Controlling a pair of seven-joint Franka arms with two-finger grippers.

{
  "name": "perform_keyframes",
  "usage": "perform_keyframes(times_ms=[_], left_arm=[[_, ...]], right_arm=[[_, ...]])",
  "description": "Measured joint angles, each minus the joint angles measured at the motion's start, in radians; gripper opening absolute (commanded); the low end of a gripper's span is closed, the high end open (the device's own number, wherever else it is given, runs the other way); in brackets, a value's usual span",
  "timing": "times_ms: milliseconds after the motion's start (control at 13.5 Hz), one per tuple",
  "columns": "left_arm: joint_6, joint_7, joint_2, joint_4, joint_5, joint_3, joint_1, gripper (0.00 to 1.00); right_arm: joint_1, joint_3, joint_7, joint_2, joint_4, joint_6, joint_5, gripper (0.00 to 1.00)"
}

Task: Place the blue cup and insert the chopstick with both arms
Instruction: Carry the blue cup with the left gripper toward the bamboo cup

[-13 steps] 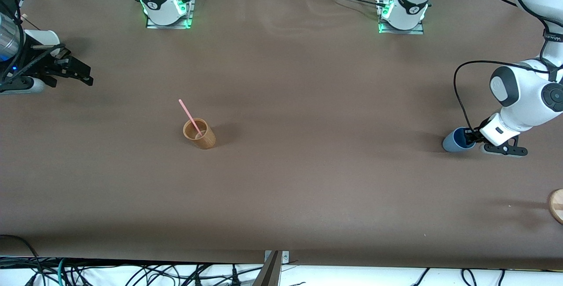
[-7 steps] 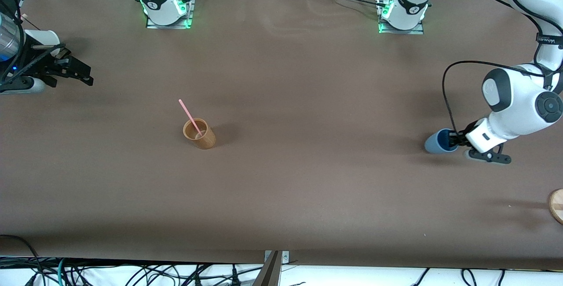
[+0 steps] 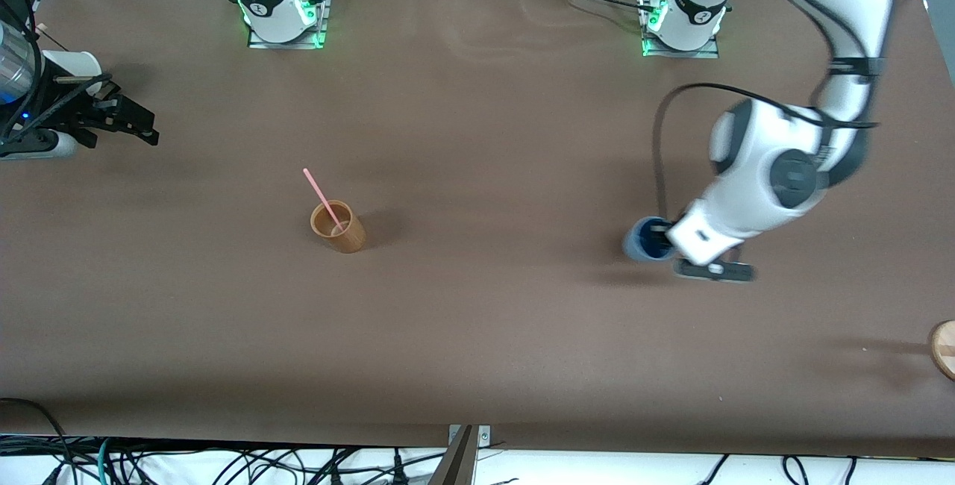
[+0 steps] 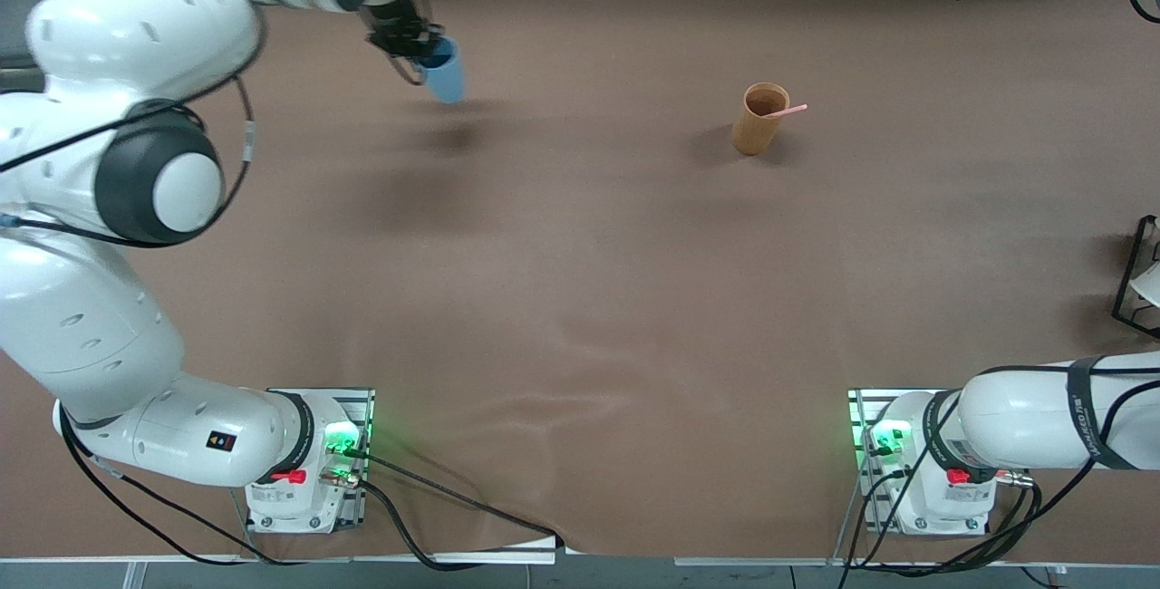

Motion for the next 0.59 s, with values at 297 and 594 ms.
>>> perform_keyframes(times_ms=[297,594], left_arm=[[-0.023,-0.163,0.101,0.131,0.0,0.001,-0.194,0.0],[-0.023,-0.296,0.229,0.261,0.0,0.002,-0.325,0.0]], right_arm=[[0.0,0.0,0.0,0.0,0.0,0.0,0.0,1.0],[-0.001,0.0,0.0,0.0,0.0,-0.001,0.0,1.0]])
